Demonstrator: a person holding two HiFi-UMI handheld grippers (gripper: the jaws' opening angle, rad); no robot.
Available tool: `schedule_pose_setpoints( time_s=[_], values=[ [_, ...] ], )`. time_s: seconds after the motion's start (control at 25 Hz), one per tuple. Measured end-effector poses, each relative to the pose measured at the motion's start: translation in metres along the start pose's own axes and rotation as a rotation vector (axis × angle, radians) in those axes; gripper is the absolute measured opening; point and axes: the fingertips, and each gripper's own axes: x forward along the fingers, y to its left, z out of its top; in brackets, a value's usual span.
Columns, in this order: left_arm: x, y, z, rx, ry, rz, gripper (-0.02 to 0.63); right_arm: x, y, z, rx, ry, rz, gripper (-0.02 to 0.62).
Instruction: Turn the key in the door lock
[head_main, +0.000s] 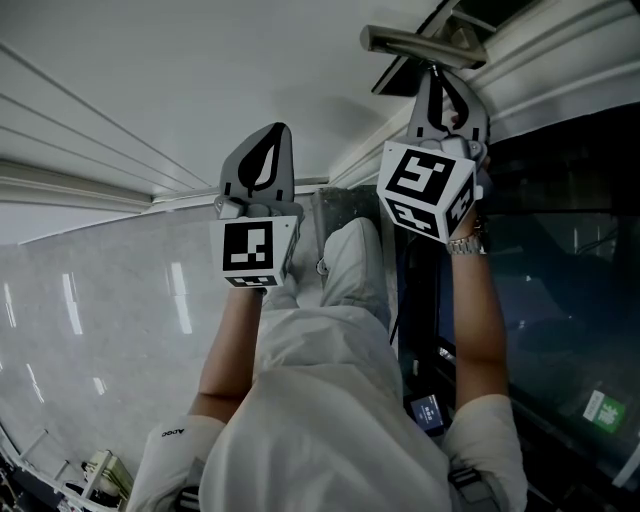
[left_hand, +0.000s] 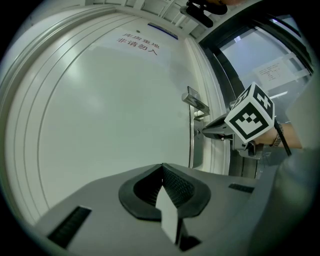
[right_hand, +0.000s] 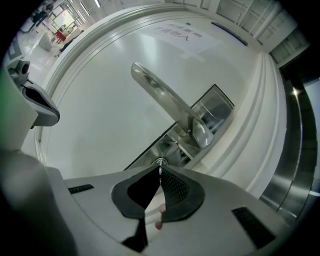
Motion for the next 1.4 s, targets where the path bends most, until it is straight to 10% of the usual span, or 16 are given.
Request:
schedule_pose_setpoints(
  time_s=[0.28, 0.84, 1.4],
  values=[
    [-0.003, 0.000, 0.000, 0.001, 0.002, 0.006, 0.008, 0.001, -0.001, 0.001, 0.201, -0.011, 0.069, 0.011],
    [-0.009, 0.004, -0.001, 0.005, 0.005, 0.020, 0.008, 0.002, -0.008, -0.008, 1.088, 0.004, 0.335, 0.011],
    [-0.011, 0.006, 0.000, 0.007, 0.003, 0.026, 0.008, 0.006, -0.009, -0.017, 1.735, 0.008, 0.490, 0.011]
  ],
)
